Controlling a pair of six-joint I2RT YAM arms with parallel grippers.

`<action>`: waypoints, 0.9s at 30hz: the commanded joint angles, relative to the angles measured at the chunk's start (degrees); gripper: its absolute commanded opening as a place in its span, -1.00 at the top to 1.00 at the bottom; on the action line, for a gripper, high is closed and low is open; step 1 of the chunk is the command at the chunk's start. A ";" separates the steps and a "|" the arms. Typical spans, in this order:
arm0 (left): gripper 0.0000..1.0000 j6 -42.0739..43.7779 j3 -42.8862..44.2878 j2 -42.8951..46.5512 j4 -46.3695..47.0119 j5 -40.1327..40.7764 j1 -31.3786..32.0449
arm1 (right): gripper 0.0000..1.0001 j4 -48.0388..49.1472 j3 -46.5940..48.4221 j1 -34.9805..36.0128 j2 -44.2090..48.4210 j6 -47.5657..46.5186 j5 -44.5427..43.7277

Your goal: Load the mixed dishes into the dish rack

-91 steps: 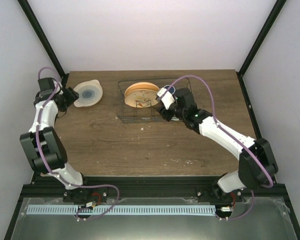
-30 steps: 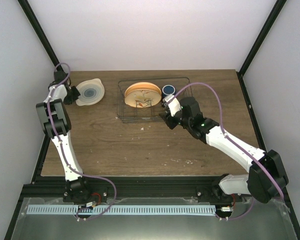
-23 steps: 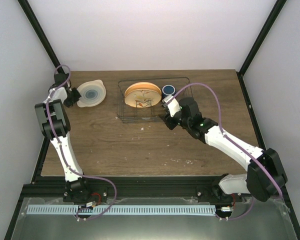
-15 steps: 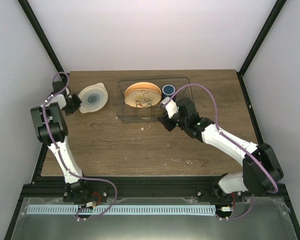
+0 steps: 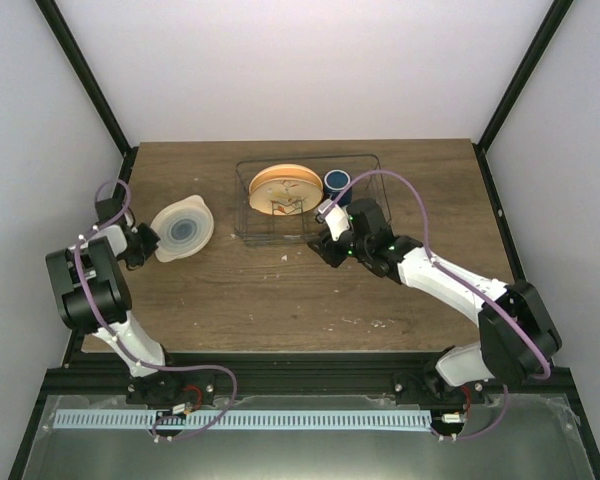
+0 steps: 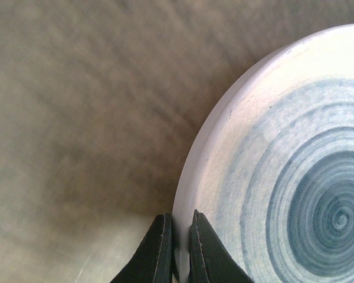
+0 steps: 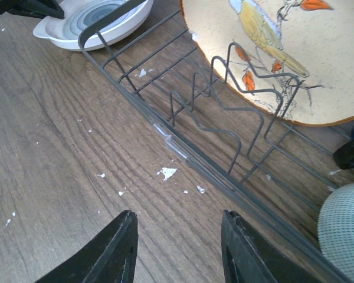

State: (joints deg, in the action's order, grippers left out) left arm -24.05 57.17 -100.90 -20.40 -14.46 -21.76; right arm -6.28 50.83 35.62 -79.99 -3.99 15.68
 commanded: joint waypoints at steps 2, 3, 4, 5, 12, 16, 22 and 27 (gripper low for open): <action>1.00 -2.26 -3.89 8.84 1.02 -4.07 -0.28 | 0.20 2.00 1.81 1.12 -0.91 1.38 3.02; 1.00 -2.79 -4.89 10.38 1.40 -4.32 -0.30 | 0.20 2.26 1.89 1.31 -1.14 1.54 3.43; 1.00 -3.38 -5.90 11.85 1.93 -4.84 -0.30 | 0.21 2.34 2.09 1.37 -1.53 1.65 3.67; 1.00 -3.83 -6.56 13.66 2.18 -5.09 -0.26 | 0.21 2.33 2.27 1.57 -1.92 1.65 3.82; 1.00 -4.09 -10.30 22.84 -0.08 -4.00 1.54 | 0.16 2.54 4.43 3.75 -5.87 2.74 4.11; 1.00 -3.07 -10.24 28.27 -3.07 -3.01 1.79 | 0.07 3.12 6.20 4.37 -8.15 4.28 7.14; 1.00 -2.06 -9.91 33.98 -6.62 -3.71 1.85 | -0.18 6.82 6.98 4.37 -8.61 7.99 12.90; 1.00 -2.38 -10.77 37.91 -8.19 -3.66 4.35 | -0.35 10.33 7.62 4.37 -9.88 11.11 18.91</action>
State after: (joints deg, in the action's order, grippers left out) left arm -25.65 45.89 -67.09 -30.61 -15.07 -19.55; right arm -0.30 55.55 39.57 -88.66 3.70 28.25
